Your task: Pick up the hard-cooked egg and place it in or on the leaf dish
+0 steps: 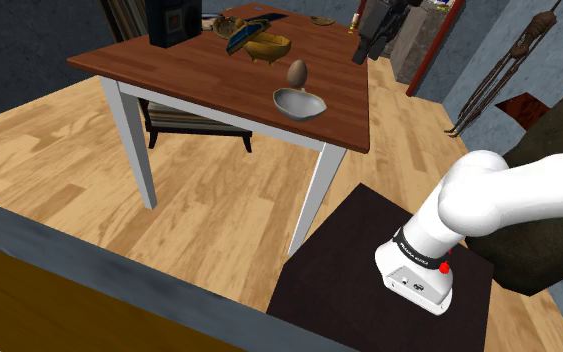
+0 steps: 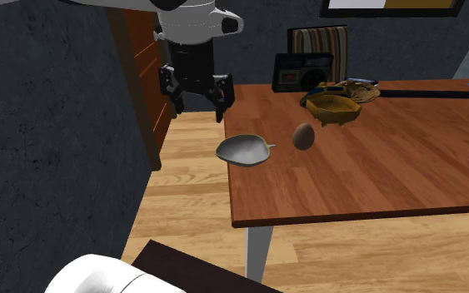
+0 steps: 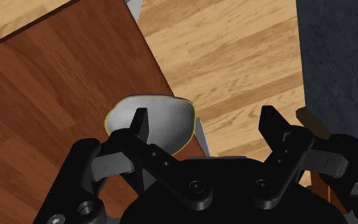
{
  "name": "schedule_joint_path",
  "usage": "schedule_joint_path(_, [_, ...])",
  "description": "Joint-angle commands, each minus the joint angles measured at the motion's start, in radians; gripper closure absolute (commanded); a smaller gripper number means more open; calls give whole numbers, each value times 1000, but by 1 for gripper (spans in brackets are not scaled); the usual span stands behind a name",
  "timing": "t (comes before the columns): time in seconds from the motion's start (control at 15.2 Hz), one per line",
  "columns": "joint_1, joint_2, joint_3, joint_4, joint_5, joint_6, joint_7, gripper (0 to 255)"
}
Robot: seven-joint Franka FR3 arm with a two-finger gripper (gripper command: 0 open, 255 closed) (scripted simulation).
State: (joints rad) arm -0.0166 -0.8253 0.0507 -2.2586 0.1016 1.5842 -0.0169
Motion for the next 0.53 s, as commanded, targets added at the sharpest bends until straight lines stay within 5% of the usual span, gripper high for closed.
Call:
schedule_joint_path(0.0, [0, 0, 0, 0, 0, 0, 0, 0])
schedule_joint_path(0.46, [-31, 224, -37, 71, -98, 109, -94, 0])
